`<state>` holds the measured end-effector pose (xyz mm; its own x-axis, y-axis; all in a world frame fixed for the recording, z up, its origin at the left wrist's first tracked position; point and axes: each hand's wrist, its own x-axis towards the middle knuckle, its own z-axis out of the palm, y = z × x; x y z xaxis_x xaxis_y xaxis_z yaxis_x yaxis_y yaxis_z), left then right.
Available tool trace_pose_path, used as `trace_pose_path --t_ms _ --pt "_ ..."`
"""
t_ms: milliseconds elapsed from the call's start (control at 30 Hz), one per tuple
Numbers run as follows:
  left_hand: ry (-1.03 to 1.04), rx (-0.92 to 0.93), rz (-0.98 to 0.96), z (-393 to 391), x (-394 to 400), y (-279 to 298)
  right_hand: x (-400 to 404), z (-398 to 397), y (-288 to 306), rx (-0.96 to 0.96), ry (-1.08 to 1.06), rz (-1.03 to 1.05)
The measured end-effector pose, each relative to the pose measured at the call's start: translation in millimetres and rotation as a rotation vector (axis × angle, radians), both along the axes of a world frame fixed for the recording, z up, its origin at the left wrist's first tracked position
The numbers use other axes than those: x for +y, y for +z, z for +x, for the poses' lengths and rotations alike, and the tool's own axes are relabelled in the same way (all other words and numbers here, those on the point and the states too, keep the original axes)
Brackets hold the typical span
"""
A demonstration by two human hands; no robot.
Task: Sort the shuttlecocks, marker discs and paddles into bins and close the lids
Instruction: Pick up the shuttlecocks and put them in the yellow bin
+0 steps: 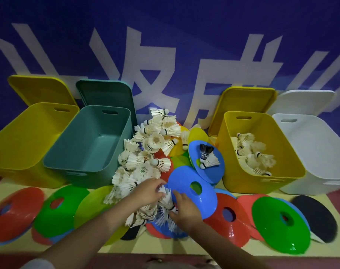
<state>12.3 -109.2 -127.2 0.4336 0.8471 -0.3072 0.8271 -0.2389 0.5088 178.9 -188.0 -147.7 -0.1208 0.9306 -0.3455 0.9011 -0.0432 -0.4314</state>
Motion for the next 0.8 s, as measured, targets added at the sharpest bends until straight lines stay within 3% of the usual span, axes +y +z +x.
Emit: trace_pose_path --t_ms 200,367,633,800 --pt "0.02 -0.117 0.034 -7.5 0.6 6.2 4.8 -5.9 -5.9 -0.013 -0.074 0.016" --pt "0.045 -0.159 0.217 -28.1 -9.2 23.9 13.5 -16.9 -3.6 -0.112 -0.069 0.054" --pt "-0.184 0.088 0.209 -69.6 -45.4 22.3 28.7 -23.9 1.3 -0.158 -0.027 0.142" --pt "-0.154 0.102 0.231 -59.4 -43.8 15.5 35.0 -16.9 5.6 -0.166 0.015 0.168"
